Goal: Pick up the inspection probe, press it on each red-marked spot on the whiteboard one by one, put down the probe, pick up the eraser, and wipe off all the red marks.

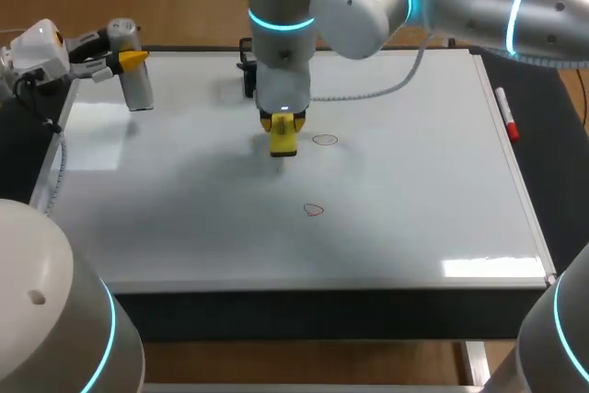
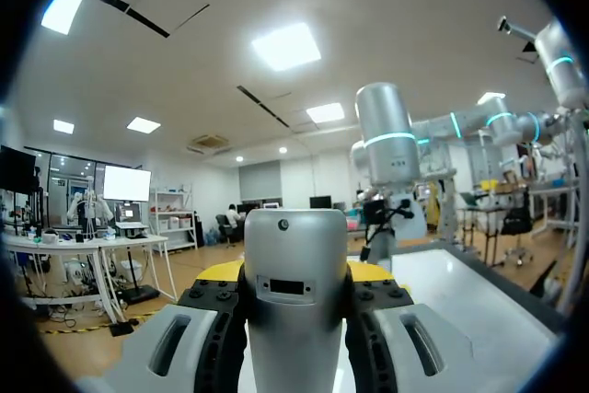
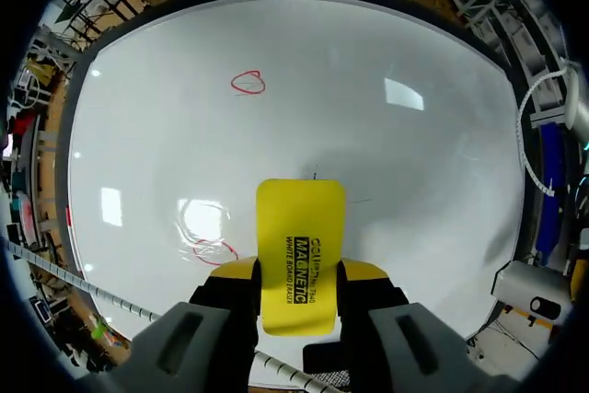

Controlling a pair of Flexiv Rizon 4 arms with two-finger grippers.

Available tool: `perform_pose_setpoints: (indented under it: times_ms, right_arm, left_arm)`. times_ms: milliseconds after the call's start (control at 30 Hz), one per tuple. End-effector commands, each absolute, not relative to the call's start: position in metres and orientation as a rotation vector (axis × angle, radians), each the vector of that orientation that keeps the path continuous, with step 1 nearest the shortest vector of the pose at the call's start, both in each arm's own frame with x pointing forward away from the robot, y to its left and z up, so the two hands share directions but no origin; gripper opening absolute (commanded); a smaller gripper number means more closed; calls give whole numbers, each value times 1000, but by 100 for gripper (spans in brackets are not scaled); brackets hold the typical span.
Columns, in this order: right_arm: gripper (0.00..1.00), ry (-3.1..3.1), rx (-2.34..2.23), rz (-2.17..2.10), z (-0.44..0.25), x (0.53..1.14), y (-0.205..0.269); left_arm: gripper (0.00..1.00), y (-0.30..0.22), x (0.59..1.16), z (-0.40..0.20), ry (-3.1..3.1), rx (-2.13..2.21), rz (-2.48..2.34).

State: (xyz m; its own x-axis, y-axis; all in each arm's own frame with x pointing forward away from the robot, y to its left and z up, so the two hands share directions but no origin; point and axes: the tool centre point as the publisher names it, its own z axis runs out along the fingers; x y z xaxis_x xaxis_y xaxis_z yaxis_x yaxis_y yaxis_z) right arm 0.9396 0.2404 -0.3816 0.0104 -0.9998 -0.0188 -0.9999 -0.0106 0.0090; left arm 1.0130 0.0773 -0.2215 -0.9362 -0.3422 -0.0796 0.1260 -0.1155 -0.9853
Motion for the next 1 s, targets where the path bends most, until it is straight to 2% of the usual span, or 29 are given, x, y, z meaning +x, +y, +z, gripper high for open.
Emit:
perform_pose_setpoints:
  times_ms: [33, 1000]
  right_arm:
    - [0, 2201, -2217, 57, -371, 943, 215]
    - [0, 2476, -1915, 24, -375, 977, 40]
  left_arm:
    - [0, 78, 1013, -220, 1848, -239, -2123]
    - [0, 78, 1013, -220, 1848, -239, -2123]
